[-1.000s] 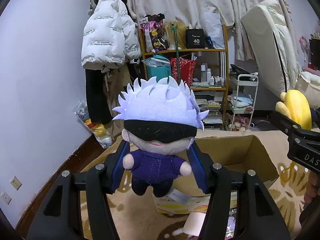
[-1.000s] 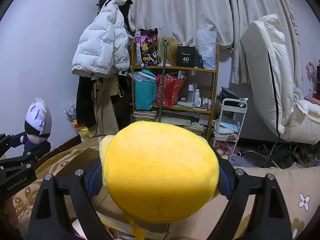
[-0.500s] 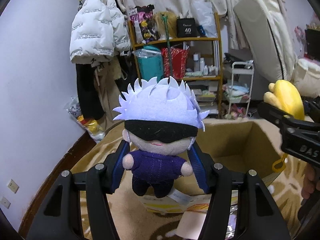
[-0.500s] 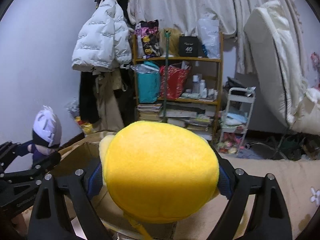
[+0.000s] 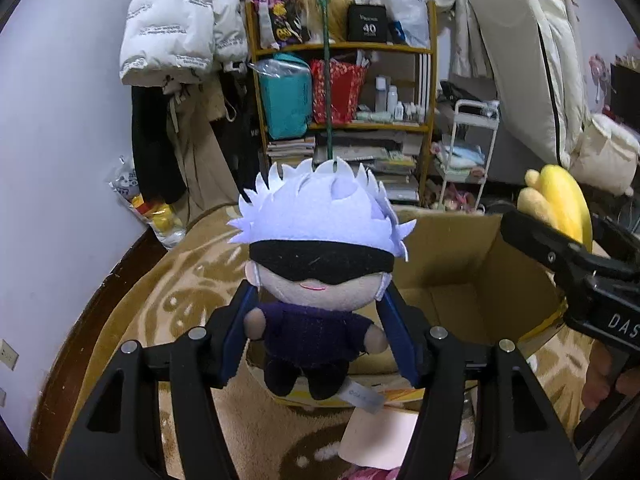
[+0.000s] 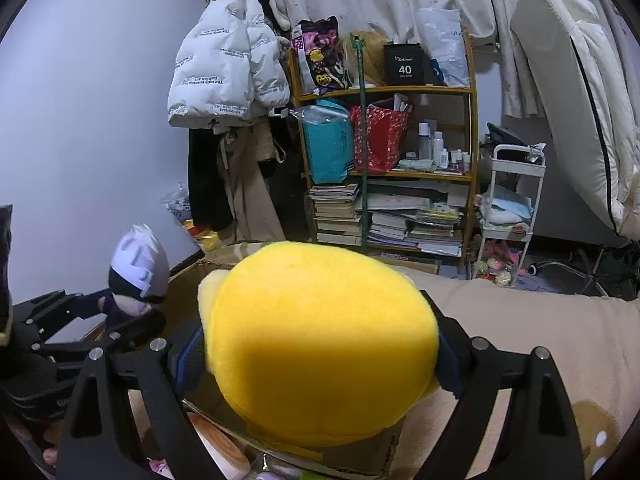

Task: Organize soft objects
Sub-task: 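Drop the doll into the box from the left tool while the right tool drops the yellow plush in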

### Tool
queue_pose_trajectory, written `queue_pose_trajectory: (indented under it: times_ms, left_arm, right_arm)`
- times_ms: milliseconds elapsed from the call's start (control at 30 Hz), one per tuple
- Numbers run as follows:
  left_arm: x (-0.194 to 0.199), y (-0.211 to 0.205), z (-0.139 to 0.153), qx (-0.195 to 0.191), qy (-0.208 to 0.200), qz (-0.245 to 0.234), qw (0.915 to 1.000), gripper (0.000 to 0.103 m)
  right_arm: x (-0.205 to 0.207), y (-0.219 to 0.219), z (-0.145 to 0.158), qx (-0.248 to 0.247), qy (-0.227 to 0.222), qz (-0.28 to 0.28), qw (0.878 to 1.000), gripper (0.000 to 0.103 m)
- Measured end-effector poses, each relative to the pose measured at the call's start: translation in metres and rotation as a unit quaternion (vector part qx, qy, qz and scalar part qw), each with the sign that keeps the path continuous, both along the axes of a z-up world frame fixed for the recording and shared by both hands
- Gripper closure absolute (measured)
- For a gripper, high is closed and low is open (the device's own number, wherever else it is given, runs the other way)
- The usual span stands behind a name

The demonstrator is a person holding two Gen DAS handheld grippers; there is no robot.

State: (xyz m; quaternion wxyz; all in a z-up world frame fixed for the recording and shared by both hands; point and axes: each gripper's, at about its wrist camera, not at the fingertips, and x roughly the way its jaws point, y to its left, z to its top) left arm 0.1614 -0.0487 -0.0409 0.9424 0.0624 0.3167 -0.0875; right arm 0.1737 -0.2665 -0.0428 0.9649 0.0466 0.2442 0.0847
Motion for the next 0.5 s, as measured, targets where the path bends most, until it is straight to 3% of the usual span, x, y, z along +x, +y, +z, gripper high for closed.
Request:
queue_pose_trajectory:
  times_ms: [300,500]
  left_arm:
    - [0.002,-0.005,-0.009,0.002,0.016,-0.002,0.9999,0.033]
    - [0.000,-0.001,-0.009,0.002,0.018,0.009,0.9998,0.020]
  right_arm:
    - [0.006,-0.001,-0.010,0.013,0.029,0.004,0.999,0.002]
    - [0.007,-0.004,-0.010,0.025,0.033,0.005,0.999,0.000]
